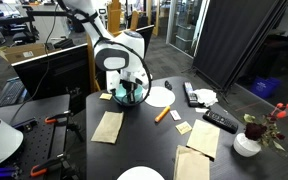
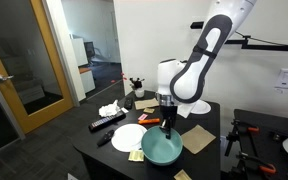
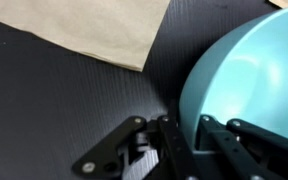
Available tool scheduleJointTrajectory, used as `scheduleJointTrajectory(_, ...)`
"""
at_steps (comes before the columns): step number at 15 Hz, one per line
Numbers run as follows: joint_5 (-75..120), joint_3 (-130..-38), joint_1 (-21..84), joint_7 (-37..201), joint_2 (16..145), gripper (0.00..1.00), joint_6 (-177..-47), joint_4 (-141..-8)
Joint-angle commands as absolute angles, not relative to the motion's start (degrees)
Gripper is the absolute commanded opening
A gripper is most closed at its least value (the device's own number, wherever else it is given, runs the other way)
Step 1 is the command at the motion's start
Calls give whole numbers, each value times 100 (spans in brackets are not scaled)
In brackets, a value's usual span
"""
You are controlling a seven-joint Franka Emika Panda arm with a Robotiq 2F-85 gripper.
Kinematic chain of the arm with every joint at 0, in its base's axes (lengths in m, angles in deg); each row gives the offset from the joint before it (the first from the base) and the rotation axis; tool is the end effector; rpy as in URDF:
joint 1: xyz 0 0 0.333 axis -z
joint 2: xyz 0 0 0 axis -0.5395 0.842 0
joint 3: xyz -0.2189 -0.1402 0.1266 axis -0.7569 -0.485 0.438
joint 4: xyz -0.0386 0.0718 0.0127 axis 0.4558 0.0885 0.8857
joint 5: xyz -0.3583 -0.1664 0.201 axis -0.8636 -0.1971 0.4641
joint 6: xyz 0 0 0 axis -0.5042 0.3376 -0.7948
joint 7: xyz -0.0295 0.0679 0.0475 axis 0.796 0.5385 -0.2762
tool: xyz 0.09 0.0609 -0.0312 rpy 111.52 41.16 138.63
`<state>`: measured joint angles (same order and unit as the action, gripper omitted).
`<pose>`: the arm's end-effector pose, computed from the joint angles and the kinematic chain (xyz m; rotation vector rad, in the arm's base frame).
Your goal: Slide the bowl to the right
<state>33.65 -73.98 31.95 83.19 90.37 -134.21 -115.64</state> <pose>0.5095 0.0633 0.0597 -3.0387 0.1921 0.0885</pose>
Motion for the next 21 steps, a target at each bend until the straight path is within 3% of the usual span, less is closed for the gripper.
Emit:
scheduleJointTrajectory(1,3408,-7548,3312,8201,8765,2,-13173,-11587)
scheduleJointTrajectory(21,3001,-8730,4182,7692,9051,2,-11745,-10697)
